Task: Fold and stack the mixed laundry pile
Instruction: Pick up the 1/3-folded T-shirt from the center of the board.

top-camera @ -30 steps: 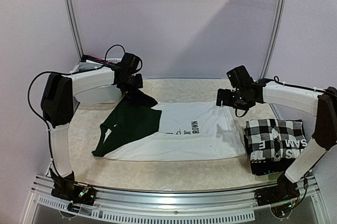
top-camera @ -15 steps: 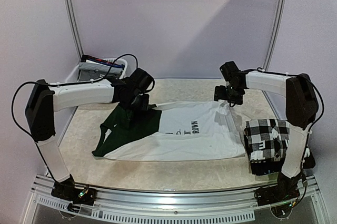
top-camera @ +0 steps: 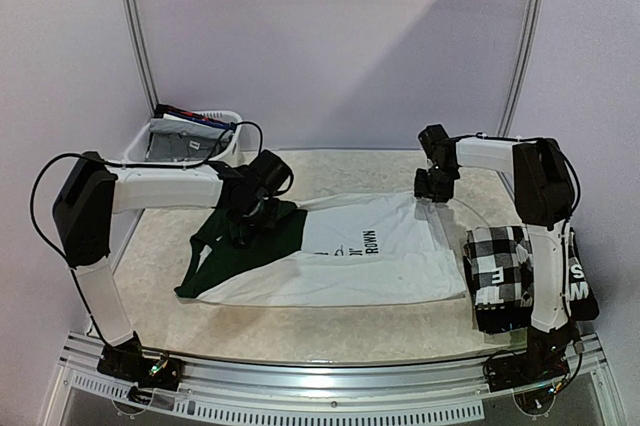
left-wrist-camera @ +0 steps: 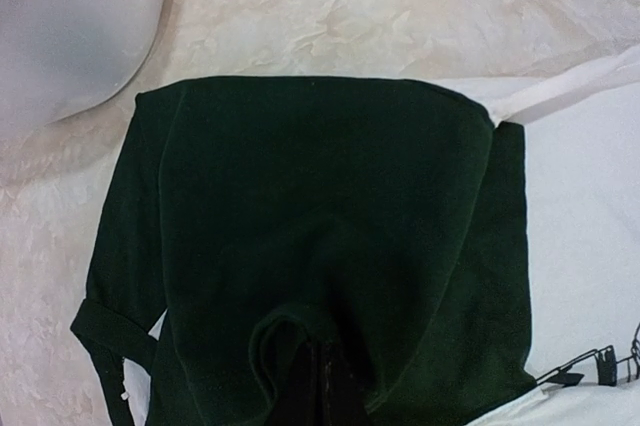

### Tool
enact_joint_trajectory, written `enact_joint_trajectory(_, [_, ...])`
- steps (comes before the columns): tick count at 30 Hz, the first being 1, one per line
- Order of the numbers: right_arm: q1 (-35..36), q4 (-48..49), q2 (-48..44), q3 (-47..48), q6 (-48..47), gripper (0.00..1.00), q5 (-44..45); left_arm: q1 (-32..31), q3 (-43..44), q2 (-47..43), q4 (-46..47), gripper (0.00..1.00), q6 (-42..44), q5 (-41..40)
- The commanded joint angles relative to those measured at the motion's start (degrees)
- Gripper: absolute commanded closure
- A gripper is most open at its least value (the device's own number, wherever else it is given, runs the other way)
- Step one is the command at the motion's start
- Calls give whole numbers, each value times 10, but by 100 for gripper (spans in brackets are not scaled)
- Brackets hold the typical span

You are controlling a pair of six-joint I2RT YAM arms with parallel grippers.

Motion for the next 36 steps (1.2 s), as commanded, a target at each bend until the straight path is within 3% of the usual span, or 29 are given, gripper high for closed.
enact_joint_trajectory(1, [-3,4,22,24,0,55,-27,0,-24,1,33,93,8,-5])
enact_joint_trajectory(2, [-3,9,25,25,-2,58,-33,0,-30,-1,43,85,10,3])
enact_joint_trajectory(4, [-4,17,30,32,-7,65,-43,1,-43,-5,62,55,13,10])
enact_joint_trajectory(6, [-4,19,36,38,-10,74,-45,2,-62,-17,77,34,13,5])
enact_joint_trajectory(7, [-5,18,39,43,-12,78,-45,5,-75,-25,83,29,15,3])
enact_joint_trajectory(10, [-11,15,50,53,-15,91,-54,26,-104,-52,82,26,9,9])
enact_joint_trajectory(14, [-15,16,52,53,-20,98,-58,53,-149,-87,79,26,-4,27])
enact_joint_trajectory(19, [-15,19,51,54,-25,100,-60,66,-186,-102,84,31,-22,42])
enact_joint_trajectory(24, [-15,21,53,56,-28,100,-63,80,-197,-90,112,46,-24,60])
enact_joint_trajectory(28, [-15,20,53,56,-32,100,-63,87,-192,-71,131,64,-18,73])
enact_joint_trajectory(32, [-15,18,47,55,-35,100,-63,91,-186,-63,149,99,-6,83])
enact_joint_trajectory(36, [-15,12,35,51,-37,100,-63,93,-170,-79,126,100,8,67])
